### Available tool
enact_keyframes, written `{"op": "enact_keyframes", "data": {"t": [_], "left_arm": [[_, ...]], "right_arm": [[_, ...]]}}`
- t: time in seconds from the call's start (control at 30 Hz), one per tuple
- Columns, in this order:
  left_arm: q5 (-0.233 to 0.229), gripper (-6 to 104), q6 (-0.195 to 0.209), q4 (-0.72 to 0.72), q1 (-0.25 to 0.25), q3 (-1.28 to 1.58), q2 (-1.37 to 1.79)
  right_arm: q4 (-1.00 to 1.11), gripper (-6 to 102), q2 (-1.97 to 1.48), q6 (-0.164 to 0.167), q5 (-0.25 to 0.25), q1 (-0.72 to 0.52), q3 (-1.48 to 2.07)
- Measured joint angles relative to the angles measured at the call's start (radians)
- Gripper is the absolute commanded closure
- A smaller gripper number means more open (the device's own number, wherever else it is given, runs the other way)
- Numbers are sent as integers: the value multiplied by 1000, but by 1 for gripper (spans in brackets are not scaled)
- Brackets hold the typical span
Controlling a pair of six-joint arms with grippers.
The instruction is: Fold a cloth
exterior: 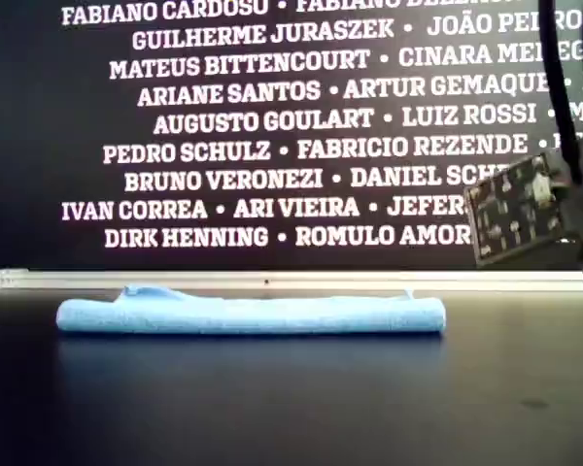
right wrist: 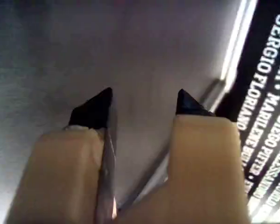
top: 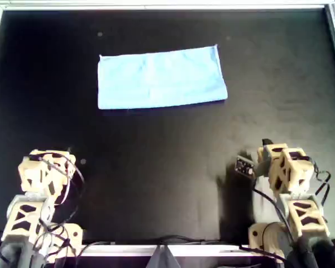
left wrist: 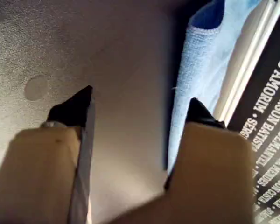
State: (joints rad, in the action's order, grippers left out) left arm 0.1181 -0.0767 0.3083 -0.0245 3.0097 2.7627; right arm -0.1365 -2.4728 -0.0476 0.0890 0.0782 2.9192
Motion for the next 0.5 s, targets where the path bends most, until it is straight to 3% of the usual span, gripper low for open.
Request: {"op": "enact_keyframes", "data": {"t": [0.4, 0.5], "left_arm": [[0, 28, 0, -5, 0, -91, -54], [0, 27, 0, -5, 0, -202, -216]], "right_arm": [[0, 41, 253, -9, -14, 57, -178], [0, 33, 462, -9, -14, 63, -345]]}}
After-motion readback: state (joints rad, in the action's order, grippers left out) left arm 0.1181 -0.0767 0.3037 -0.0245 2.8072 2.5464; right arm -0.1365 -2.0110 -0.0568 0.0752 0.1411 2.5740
